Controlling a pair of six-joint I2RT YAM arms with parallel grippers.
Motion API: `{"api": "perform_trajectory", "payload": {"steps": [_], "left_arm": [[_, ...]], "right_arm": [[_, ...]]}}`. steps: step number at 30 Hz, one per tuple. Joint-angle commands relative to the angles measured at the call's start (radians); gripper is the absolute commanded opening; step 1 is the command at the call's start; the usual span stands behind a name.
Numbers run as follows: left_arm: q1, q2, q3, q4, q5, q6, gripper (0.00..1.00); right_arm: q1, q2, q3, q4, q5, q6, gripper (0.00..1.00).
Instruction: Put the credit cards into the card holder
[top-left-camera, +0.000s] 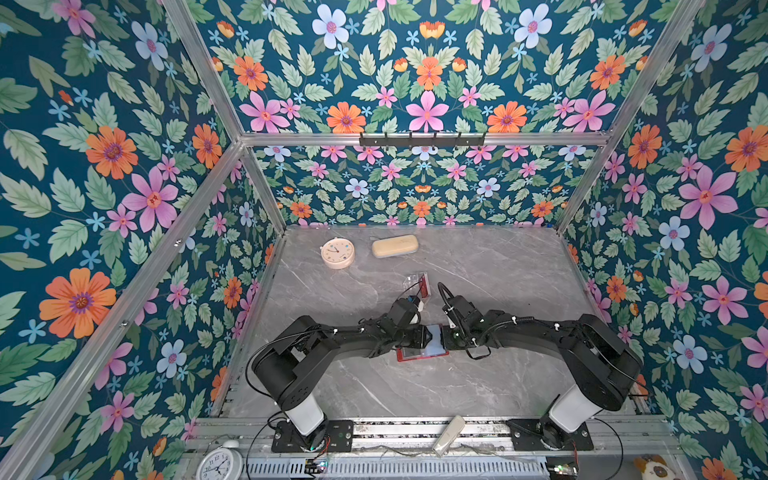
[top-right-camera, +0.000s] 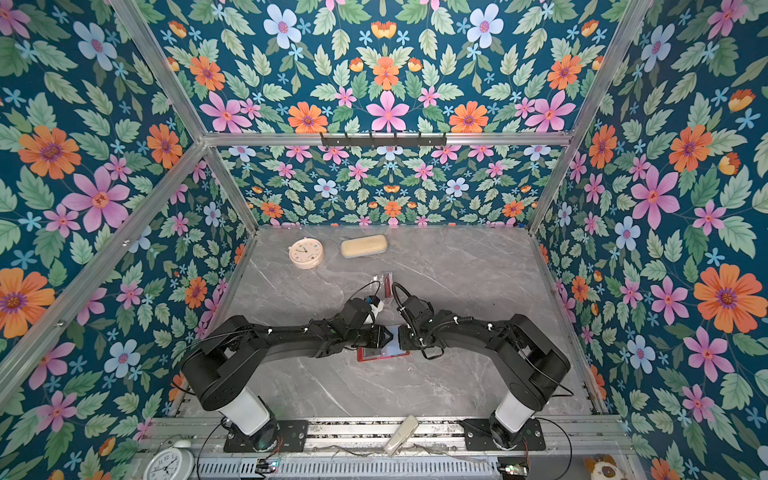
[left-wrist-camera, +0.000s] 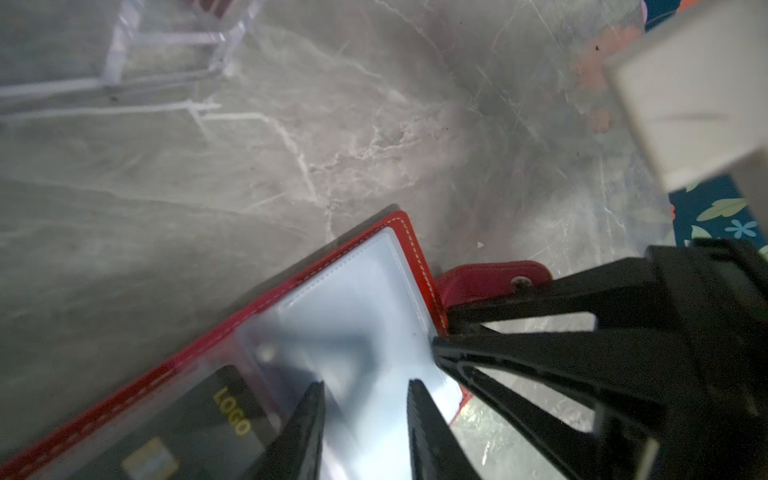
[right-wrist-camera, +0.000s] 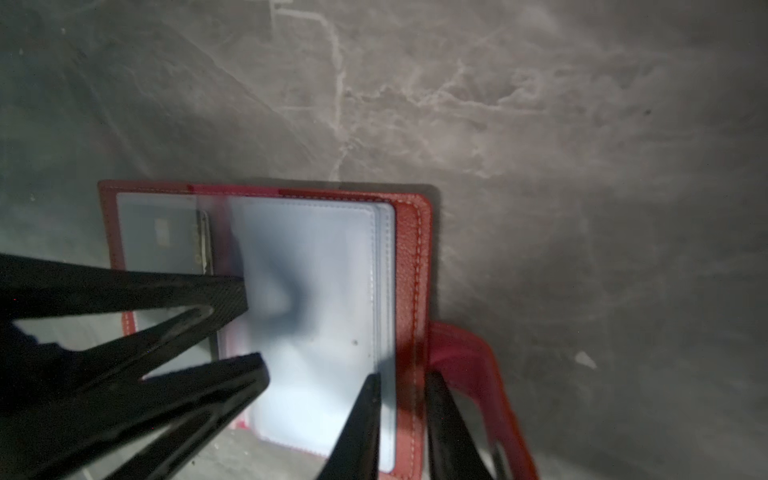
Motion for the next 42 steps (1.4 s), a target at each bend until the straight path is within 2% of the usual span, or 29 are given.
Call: {"api": "perform_trajectory", "payload": {"steps": [1, 7, 11, 15, 18, 28, 35, 42], "left_arm": [[-0.002, 0.011, 0.006, 0.000, 0.007, -0.008, 0.35], [-0.004, 0.018, -0.001, 0.012, 0.019, -0.017, 0.33], [-0.005, 0.023, -0.003, 0.020, 0.023, -0.022, 0.27], [-0.005, 0.023, -0.004, 0.020, 0.015, -0.024, 0.15], [-0.006, 0.019, -0.004, 0.018, 0.009, -0.024, 0.00], [-0.005, -0.045, -0.030, 0.012, -0.037, -0.028, 0.00], [-0.005, -0.049, -0.036, 0.030, -0.026, -0.031, 0.00], [-0.005, -0.050, -0.044, 0.045, -0.018, -0.034, 0.00]], "right_arm": [[0.001, 0.008, 0.001, -0.027, -0.003, 0.008, 0.22], [0.001, 0.007, 0.002, -0.025, -0.003, 0.008, 0.21], [0.001, 0.001, 0.001, -0.023, -0.003, 0.009, 0.21], [0.000, -0.016, -0.003, -0.023, 0.002, 0.010, 0.21], [0.001, -0.035, -0.007, -0.026, 0.011, 0.011, 0.21], [0.001, -0.137, -0.052, 0.009, 0.053, 0.028, 0.18], [0.000, -0.090, -0.023, 0.041, -0.019, 0.020, 0.12], [0.001, -0.032, 0.010, 0.078, -0.087, 0.017, 0.17]]}}
